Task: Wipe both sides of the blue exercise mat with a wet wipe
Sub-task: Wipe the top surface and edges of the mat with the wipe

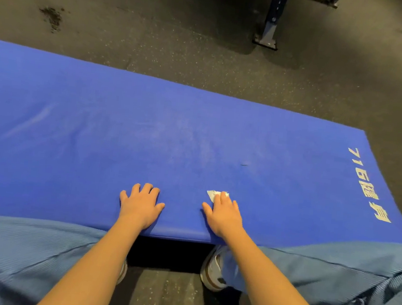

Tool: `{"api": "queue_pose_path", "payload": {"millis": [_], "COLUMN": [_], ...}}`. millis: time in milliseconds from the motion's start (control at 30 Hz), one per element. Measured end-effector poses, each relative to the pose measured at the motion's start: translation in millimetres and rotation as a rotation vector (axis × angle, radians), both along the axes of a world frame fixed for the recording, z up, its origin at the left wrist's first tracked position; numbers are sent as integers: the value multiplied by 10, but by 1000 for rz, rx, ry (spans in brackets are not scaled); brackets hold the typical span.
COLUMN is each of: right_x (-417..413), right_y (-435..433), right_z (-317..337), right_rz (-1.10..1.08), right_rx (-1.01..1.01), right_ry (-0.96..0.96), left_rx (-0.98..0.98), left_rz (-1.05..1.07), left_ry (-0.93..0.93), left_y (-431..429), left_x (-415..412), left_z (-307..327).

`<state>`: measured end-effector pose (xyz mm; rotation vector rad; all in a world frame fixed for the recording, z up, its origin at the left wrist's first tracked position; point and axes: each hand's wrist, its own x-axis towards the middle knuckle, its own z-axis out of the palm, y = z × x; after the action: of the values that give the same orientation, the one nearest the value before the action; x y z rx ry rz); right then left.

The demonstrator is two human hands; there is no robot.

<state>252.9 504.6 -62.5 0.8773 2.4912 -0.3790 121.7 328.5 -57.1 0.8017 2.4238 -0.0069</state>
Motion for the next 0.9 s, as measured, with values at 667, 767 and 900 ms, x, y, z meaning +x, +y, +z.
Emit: {"api": "queue_pose_path", "payload": {"millis": [667,767,900], "right_x": [-211,-371,-352], "right_y": [180,429,137], "right_z": [-160,-209,-139], "right_rz": [186,-28,206], "right_rx": [-2,1,-128], "right_ry": [20,-99,39], "left_rx": [249,212,245], "left_rz": [51,63,77], "left_ry": [122,108,101], "left_y": [180,299,520], "left_x": [-6,-112,-385], "left_z": [-256,-217,-282]}}
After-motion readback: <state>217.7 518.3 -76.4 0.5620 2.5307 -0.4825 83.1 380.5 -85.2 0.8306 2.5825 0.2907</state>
